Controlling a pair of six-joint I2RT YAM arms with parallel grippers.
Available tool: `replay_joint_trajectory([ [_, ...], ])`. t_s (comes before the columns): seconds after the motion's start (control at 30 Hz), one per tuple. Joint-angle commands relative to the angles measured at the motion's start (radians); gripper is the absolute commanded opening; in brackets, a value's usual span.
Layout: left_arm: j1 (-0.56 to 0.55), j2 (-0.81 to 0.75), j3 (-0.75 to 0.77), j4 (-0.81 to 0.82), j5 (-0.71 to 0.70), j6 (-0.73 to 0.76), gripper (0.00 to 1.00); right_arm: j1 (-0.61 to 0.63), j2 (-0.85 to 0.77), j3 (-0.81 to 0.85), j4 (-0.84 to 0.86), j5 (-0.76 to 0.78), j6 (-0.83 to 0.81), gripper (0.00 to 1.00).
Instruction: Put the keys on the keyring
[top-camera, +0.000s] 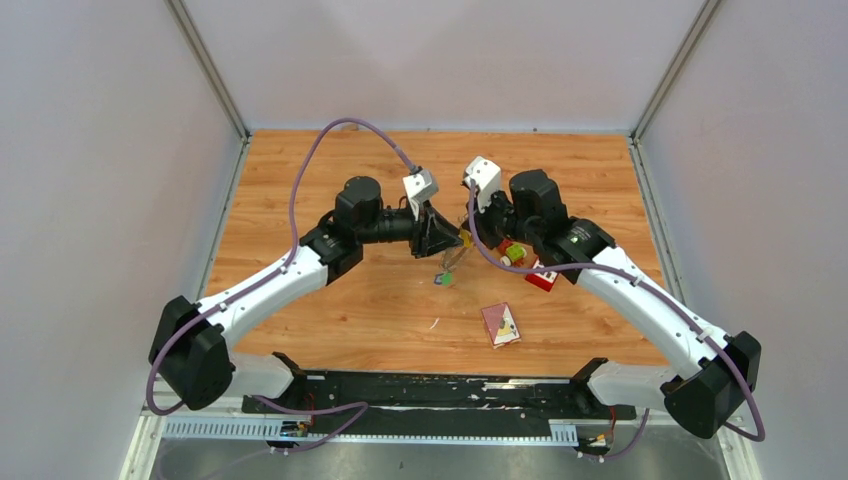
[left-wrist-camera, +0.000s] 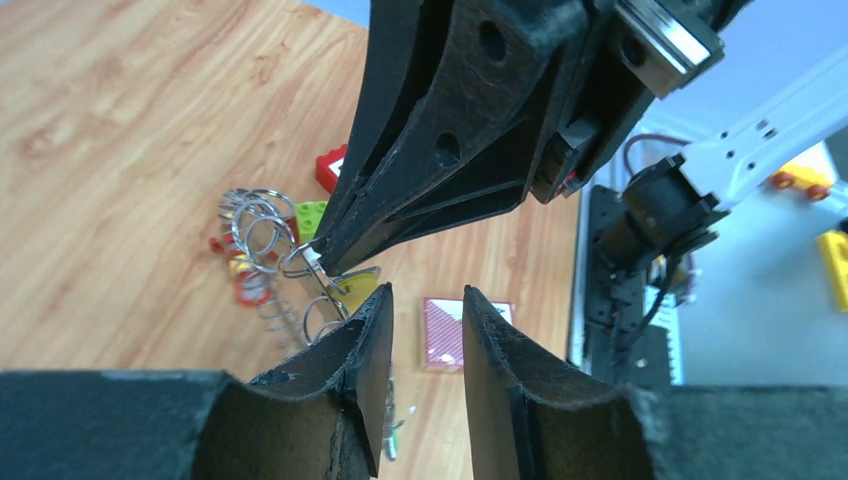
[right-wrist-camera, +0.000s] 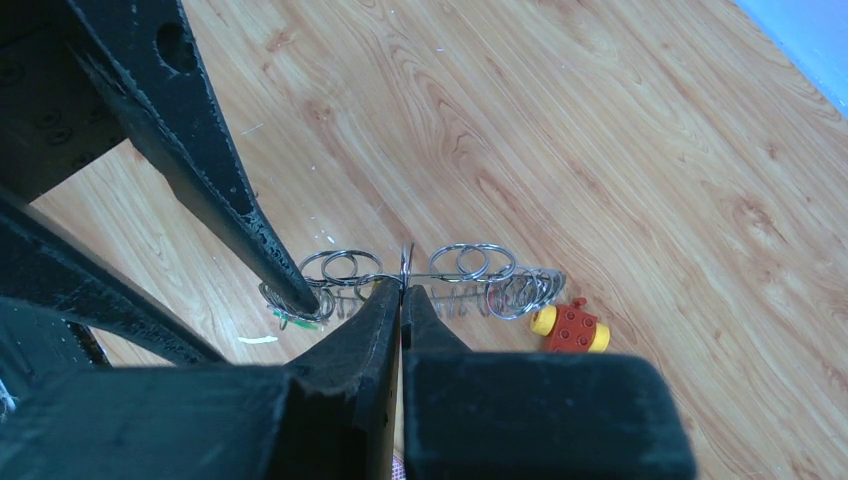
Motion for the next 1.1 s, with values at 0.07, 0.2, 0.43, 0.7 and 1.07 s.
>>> replay_joint_trajectory([
  [0.07,-0.003,0.013,0.005,0.081,0.017,-0.238,0.38,-0.013,-0.004,0.039,0.065,-0.014,0.035,0.00],
  [0.2,-0.002,0.025,0.004,0.098,0.027,-0.303,0.38,-0.018,0.003,0.045,0.061,-0.019,0.039,0.00],
  [0.43,0.004,0.019,-0.001,0.019,-0.046,-0.265,0.41,-0.031,0.007,0.053,0.056,-0.029,0.046,0.00],
  [0.7,0.005,0.038,0.000,0.007,-0.095,-0.264,0.45,-0.045,0.021,0.072,0.048,-0.061,0.068,0.00],
  [1.07,0.012,0.049,-0.013,0.020,-0.152,-0.241,0.45,-0.061,0.020,0.072,0.049,-0.095,0.089,0.00],
])
